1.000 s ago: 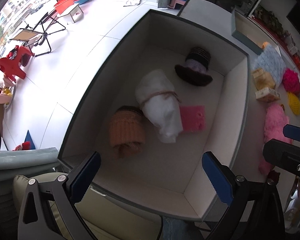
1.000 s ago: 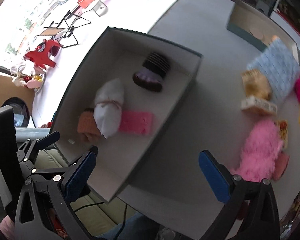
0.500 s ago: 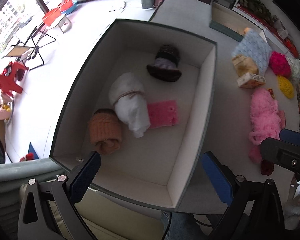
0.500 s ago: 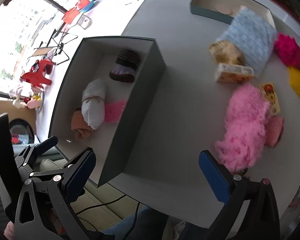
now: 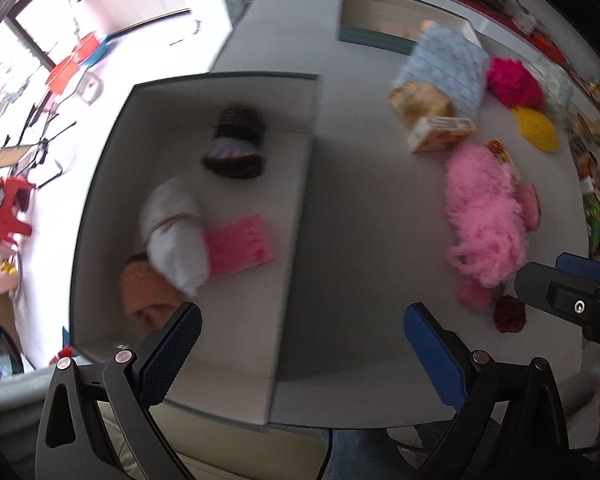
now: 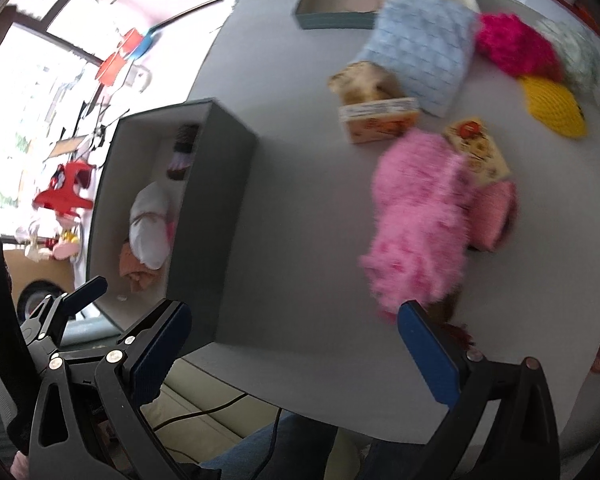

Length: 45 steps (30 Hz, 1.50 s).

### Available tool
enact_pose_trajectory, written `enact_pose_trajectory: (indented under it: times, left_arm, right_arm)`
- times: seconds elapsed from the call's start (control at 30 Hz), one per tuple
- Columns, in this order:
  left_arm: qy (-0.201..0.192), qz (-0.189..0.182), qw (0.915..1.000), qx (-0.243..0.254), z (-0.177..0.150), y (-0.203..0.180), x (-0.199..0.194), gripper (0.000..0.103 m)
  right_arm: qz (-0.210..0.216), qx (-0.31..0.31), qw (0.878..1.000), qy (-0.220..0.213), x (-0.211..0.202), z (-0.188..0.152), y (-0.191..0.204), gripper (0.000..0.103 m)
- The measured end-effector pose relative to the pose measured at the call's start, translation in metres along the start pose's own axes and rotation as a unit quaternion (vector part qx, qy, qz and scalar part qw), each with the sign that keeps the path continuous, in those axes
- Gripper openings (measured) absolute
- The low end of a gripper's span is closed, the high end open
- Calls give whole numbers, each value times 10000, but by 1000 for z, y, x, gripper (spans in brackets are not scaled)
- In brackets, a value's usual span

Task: Organize soft objects
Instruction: 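Move both grippers back toward the pink fluffy toy and red flower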

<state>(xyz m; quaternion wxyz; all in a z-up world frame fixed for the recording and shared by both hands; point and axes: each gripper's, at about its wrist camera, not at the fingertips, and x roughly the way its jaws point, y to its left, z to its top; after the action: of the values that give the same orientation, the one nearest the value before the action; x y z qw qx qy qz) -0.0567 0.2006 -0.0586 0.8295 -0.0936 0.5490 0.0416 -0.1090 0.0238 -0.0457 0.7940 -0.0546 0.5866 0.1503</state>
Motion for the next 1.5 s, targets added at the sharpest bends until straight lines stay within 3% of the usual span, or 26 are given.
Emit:
enact_pose_trajectory:
  times: [0.33, 0.53, 0.7, 0.93, 1.17, 1.27, 1.4, 1.5]
  left_arm:
    - [326, -242, 9970, 655, 23, -72, 24, 102]
    - [534, -392, 9957, 653, 38, -101, 42, 102]
    - [474, -483, 9957, 637, 58, -124, 47, 102]
    - [675, -460, 9927, 883, 75, -156, 75, 102]
    - [1070, -495, 9900, 772, 89, -176, 115, 102]
    - [1113, -467, 9901, 718, 95, -178, 126, 102]
    - [977, -139, 9922, 759, 101, -171, 134, 102]
    - [1140, -414, 9915, 467, 102, -159, 139, 102]
  right_arm:
    - [-117, 1264, 9919, -55, -9, -28, -96, 103]
    - [-169, 1840, 9828, 11, -9, -47, -139, 103]
    - [-177, 2146, 9765, 123, -4, -60, -164, 103]
    - [-322, 2126, 9756, 435, 17, -72, -178, 103]
    - [-324, 2096, 9752, 630, 28, -79, -183, 103]
    - [-427, 2005, 9769, 607, 26, -77, -185, 103]
    - [-533, 1742, 9811, 653, 33, -71, -179, 103]
    - [-535, 1452, 9848, 786, 46, -69, -167, 103]
